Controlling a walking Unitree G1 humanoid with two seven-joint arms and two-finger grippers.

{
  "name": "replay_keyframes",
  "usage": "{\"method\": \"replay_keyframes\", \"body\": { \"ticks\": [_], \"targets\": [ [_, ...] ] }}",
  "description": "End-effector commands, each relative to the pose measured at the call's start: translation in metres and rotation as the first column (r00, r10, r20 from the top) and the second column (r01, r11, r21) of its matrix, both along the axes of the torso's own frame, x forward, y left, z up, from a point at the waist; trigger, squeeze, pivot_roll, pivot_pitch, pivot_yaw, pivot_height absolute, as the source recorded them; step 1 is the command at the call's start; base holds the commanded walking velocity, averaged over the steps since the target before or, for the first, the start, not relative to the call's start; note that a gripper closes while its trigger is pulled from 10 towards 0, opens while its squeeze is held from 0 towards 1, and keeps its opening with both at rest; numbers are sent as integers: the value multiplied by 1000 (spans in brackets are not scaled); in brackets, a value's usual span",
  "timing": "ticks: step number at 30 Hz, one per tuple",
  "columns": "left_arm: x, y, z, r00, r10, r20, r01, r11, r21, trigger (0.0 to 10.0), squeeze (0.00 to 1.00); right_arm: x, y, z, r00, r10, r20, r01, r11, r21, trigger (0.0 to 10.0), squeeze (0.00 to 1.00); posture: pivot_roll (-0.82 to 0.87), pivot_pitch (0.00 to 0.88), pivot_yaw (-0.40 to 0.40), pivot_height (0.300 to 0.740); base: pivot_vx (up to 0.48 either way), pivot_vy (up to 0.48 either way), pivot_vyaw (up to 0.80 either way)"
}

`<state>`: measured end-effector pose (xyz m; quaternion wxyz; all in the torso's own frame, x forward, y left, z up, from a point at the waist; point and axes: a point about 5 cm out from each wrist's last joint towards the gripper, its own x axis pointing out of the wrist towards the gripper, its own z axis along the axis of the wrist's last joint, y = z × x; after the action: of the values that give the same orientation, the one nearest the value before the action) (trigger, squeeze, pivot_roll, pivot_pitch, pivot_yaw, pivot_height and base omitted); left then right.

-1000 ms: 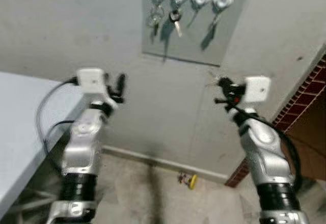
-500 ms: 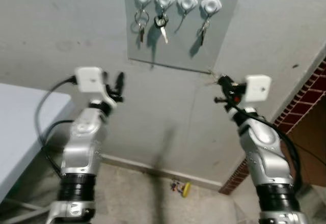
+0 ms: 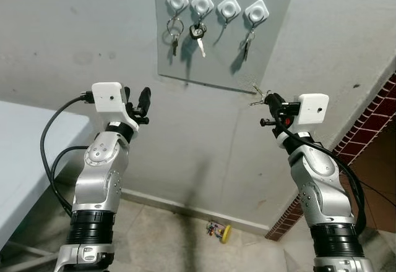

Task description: Hang keys on a hook

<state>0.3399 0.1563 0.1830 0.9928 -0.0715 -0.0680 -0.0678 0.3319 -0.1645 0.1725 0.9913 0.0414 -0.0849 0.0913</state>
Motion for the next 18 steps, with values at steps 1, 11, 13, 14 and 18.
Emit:
{"method": "replay_keyframes", "body": {
  "ticks": [1, 11, 13, 14, 18],
  "targets": [
    [0, 1, 4, 1000, 9, 4, -9, 1000, 0, 10000, 0, 1, 1, 5, 1000, 5, 14, -5, 1000, 4, 10000, 0, 11, 56, -62, 740, 401, 0, 0],
    [0, 1, 3, 1000, 9, 2, -9, 1000, -4, 10000, 0, 1, 0, 5, 1000, 4, 14, -4, 1000, 1, 10000, 0, 8, 60, -65, 740, 400, 0, 0],
    [0, 1, 3, 1000, 9, 4, -9, 1000, -4, 10000, 0, 1, 0, 6, 1000, 4, 13, -4, 1000, 0, 10000, 0, 8, 60, -65, 740, 398, 0, 0],
    [0, 1, 3, 1000, 9, 6, -9, 1000, -3, 10000, 0, 1, 0, 6, 1000, 4, 13, -4, 1000, 0, 10000, 0, 8, 60, -65, 740, 398, 0, 0],
    [0, 1, 3, 1000, 24, 3, -24, 1000, 12, 10000, 0, 1, 0, 5, 1000, 6, 13, -6, 1000, -1, 10000, 0, 9, 58, -66, 740, 64, 0, 0]
  ]
}}
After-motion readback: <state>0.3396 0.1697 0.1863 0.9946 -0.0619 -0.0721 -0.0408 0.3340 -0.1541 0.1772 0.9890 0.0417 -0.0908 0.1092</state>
